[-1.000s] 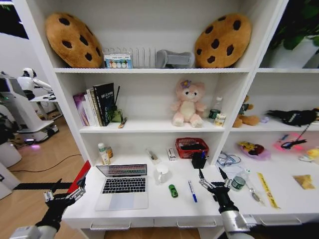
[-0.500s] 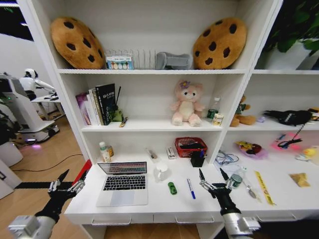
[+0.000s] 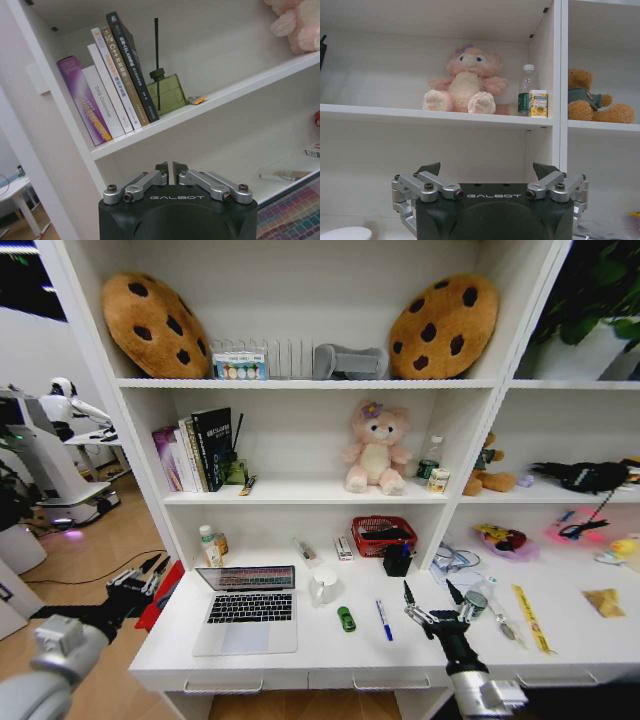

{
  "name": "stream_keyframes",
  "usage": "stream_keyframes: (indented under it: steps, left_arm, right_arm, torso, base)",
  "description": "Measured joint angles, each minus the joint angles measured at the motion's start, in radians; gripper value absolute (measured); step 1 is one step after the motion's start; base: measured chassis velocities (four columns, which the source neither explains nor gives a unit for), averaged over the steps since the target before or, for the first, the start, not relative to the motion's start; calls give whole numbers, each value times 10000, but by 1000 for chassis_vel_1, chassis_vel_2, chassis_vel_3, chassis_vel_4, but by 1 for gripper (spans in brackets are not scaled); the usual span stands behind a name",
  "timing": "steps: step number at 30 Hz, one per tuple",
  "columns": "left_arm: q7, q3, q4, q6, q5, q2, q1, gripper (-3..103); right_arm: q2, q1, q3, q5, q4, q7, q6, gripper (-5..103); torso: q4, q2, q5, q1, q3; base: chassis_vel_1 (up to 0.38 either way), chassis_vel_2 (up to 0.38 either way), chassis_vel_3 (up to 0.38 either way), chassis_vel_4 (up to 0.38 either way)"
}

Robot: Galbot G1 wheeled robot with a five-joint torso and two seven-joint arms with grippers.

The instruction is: Organize the objects on the table.

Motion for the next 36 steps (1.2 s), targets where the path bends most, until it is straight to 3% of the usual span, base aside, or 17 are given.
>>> stream_keyframes:
  steps: [2, 5, 7, 8, 11, 14, 17, 25, 36]
  left_arm:
    - [267, 79, 629, 13, -187, 998, -368, 1]
    - [411, 100, 798, 14, -196, 1261, -441, 0]
    - [1282, 154, 1372, -67, -58, 2188, -611, 0]
    - [1282, 154, 1372, -67, -58, 2188, -611, 0]
    - [2965, 342, 1999, -561, 528, 3126, -941, 0]
    - [3310, 391, 2079, -702, 632, 3334, -976, 0]
    - [4396, 552, 2290, -1221, 1057, 4260, -877, 0]
    - [4898, 637, 2428, -1656, 1482, 5320, -803, 0]
    - [5325, 815, 2978, -2213, 2407, 5829, -601, 0]
  right_arm:
    - [48, -58, 59, -30, -58, 2, 52, 100]
    - [53, -69, 79, -31, -79, 2, 71, 100]
    - [27, -89, 189, -28, -177, 3, 135, 100]
    - [27, -89, 189, -28, -177, 3, 135, 100]
    - [-56, -116, 377, 34, -219, -2, 174, 100]
    - [-71, -118, 412, 52, -231, -5, 184, 100]
    - [-43, -80, 383, 75, -310, -4, 218, 100]
    - [64, -98, 392, 60, -360, -5, 247, 100]
    - [127, -196, 668, 244, -509, -51, 430, 100]
  torso:
    - [4, 1, -3, 0, 0]
    - [4, 0, -2, 0, 0]
    - [5, 0, 0, 0, 0]
    - [5, 0, 0, 0, 0]
    - [3, 0, -1, 0, 0]
    - [3, 0, -1, 0, 0]
    - [6, 0, -1, -1, -1]
    - [3, 0, 1, -1, -1]
    - [6, 0, 0, -1, -1]
  base:
    - [0, 0, 0, 0]
    - [0, 0, 0, 0]
    - [0, 0, 0, 0]
    - [0, 0, 0, 0]
    - [0, 0, 0, 0]
    - [0, 0, 0, 0]
    - [0, 0, 0, 0]
    - [0, 0, 0, 0]
    - [0, 0, 0, 0]
